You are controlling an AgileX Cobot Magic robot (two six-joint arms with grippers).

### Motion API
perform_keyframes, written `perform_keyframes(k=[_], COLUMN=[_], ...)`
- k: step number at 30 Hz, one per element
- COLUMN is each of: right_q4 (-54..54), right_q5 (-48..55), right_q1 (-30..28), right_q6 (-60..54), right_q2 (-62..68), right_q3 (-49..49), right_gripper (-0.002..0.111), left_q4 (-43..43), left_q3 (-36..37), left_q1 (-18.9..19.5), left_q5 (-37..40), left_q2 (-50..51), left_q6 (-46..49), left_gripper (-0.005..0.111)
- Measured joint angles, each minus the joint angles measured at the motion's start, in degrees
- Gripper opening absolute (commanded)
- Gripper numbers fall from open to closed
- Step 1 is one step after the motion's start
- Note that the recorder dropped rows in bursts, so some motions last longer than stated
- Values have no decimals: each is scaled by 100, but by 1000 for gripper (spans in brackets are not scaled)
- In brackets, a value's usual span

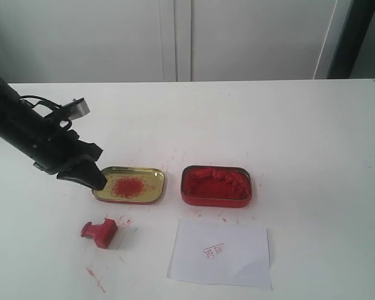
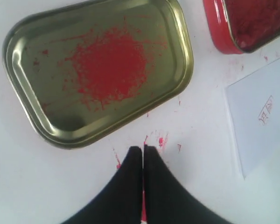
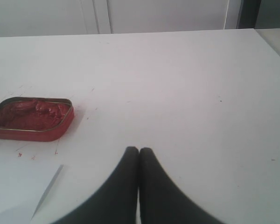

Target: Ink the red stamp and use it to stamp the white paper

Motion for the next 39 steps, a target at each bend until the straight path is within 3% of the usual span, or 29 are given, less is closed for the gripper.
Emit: perform_keyframes(k=[6, 14, 19, 39], right_q4=[0, 0, 0, 0], right_q5=[0, 0, 0, 0], right_q1=[0, 0, 0, 0], right_q6=[0, 0, 0, 0], right_q2=[0, 0, 0, 0], right_q3=[0, 0, 0, 0], right_gripper=[0, 0, 0, 0], left_q4=[-223, -1288, -1331, 825], left_q3=[-9, -9, -9, 199], left_q1=[0, 0, 0, 0], left_q5=[22, 350, 642, 754], left_q2=[0, 0, 0, -1837], left_q6=[-11, 289, 342, -1263], left_gripper=[0, 0, 0, 0])
